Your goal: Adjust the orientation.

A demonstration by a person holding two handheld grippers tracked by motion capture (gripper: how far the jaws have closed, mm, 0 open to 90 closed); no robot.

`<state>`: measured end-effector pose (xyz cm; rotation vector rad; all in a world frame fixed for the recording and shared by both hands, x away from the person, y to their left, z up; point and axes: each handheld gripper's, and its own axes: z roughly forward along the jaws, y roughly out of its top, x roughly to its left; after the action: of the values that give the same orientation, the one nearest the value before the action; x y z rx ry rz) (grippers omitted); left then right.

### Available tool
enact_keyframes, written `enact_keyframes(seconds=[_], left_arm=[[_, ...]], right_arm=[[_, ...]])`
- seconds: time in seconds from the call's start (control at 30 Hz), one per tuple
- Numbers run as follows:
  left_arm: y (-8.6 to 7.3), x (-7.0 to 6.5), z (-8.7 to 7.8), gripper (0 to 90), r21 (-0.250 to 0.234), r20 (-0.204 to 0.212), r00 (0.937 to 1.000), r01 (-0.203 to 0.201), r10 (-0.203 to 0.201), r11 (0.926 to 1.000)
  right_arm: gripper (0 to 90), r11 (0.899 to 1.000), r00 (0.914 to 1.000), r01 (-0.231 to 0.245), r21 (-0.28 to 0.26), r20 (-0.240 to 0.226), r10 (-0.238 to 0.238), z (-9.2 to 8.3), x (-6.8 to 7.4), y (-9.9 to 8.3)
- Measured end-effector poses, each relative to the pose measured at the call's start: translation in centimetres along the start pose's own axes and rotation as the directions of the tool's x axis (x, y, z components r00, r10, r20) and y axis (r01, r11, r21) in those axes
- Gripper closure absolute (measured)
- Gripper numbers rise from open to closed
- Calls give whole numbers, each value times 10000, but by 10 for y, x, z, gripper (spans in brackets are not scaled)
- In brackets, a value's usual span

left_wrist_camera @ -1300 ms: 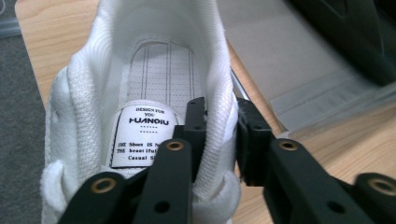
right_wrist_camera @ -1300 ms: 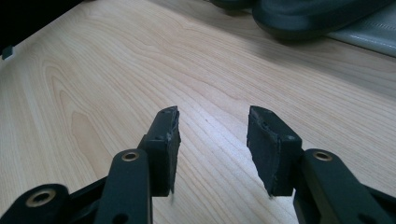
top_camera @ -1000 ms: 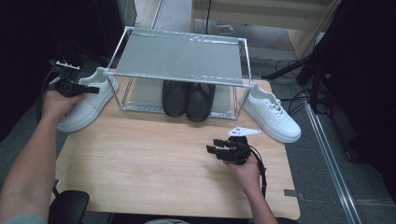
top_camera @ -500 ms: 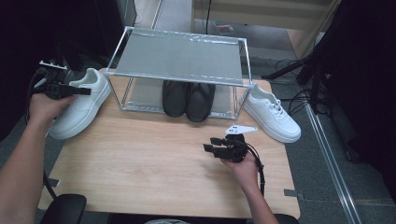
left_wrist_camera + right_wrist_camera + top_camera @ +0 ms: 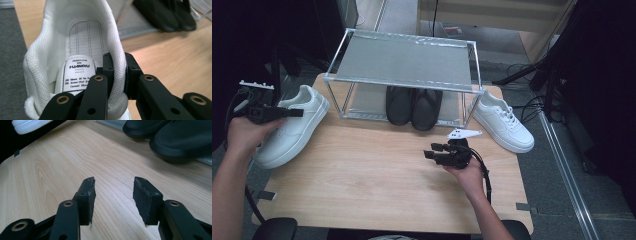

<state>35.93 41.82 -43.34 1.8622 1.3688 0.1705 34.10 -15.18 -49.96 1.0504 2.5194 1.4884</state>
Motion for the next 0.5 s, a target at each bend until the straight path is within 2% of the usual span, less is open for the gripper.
enact_keyframes(seconds=[0.17,0.27,0.33,0.37,0.4,0.5], left_arm=[[-16,-12,-5,831,-167,90,10000,-29,31,9999],[-27,-29,-5,831,-1,205,9992,-343,343,9994],[-31,-37,-5,830,-127,229,9985,-493,496,9987],[-31,-37,-5,830,-127,229,9985,-493,496,9987],[-35,-45,-6,830,-234,391,9978,-517,526,9984],[-38,-56,-6,829,-232,547,9962,-667,678,9975]], right_arm=[[530,9999,9999,86,-97,-124,-87,3,-1,5],[528,9997,9996,183,-157,-197,-186,5,-1,8],[527,9997,9995,202,-129,-243,-205,7,-1,9],[526,9997,9994,209,-98,-266,-211,7,-1,10],[525,9997,9993,237,-86,-298,-239,8,-1,10],[526,9995,9989,321,-64,-346,-323,11,0,13]])
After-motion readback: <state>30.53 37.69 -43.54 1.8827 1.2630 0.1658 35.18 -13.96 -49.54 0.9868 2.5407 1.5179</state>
